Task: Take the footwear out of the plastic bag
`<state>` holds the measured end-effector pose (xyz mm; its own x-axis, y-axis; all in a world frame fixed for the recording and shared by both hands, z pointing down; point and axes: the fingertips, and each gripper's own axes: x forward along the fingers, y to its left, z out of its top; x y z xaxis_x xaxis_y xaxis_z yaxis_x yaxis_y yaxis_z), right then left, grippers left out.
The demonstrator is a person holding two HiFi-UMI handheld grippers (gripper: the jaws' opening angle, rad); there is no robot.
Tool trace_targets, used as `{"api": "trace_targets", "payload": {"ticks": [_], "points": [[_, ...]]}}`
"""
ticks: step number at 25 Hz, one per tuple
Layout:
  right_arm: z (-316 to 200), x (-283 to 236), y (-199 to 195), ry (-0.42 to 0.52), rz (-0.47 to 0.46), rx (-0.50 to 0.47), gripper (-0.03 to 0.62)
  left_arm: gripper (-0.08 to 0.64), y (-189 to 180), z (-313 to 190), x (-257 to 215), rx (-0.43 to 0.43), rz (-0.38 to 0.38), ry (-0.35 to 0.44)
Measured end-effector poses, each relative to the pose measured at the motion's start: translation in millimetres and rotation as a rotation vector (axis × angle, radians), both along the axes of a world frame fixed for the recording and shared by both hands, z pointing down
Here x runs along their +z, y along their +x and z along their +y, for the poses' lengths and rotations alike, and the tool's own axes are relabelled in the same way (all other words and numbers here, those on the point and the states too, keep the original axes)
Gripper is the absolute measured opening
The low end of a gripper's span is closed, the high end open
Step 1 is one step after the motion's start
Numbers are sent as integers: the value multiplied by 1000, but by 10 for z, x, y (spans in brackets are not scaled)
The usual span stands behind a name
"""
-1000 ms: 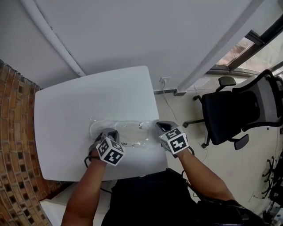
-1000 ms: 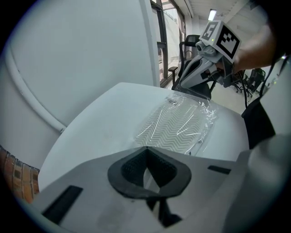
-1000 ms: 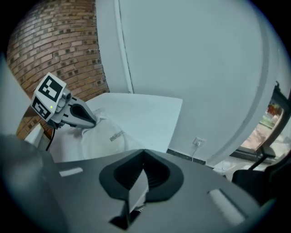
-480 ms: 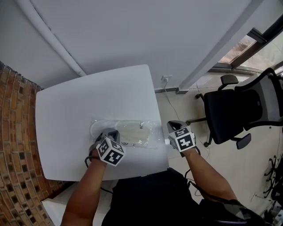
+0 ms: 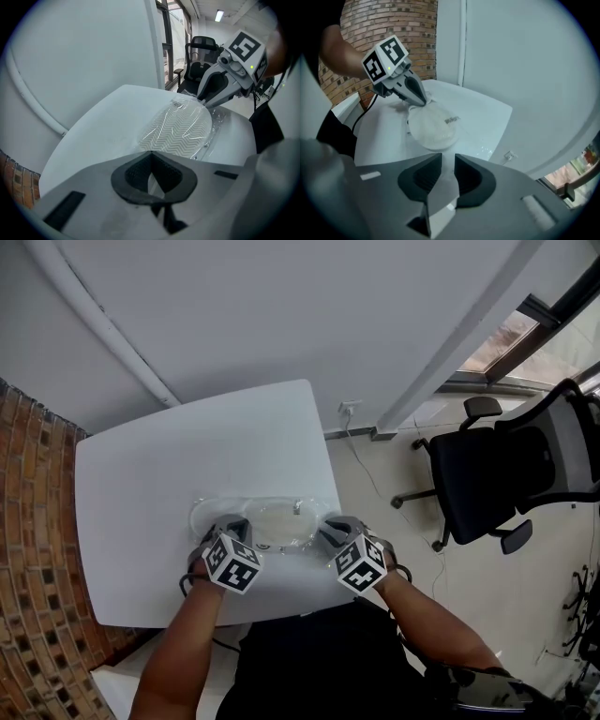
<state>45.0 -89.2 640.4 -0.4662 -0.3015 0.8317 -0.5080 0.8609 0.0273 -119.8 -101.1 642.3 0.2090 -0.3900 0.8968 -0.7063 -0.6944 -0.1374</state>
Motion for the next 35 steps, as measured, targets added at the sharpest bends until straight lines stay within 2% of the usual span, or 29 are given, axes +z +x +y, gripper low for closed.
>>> {"api": "trace_targets", "payload": {"ticks": [13,15,17,20,23,26,31,35], "points": [[42,103,252,-51,-11,28,84,6,-4,-2,-2,-14,32,-4],[13,91,332,-48,16,50,81,5,-8,-5,-4,-16,37,-2],[-59,19,379,-34,21,89,52,6,-7,-5,-5,-17,44,1],[-151,-120,255,-77,-99,172,32,6,-13,-3,-5,-21,53,5],[-185,-114,91,-233,-274,292,32,5,-8,-4,-7,-33,66,10],[-178,-16,42,-369,-362,380,42,6,-10,-3,-9,-52,103,13],[-157,-45,6,-466,-485,411,59,6,-38,-15,-10,-90,190,11],[-154,-70,-31,-516,-538,409,82,6,-47,-35,-33,-127,266,8]]}}
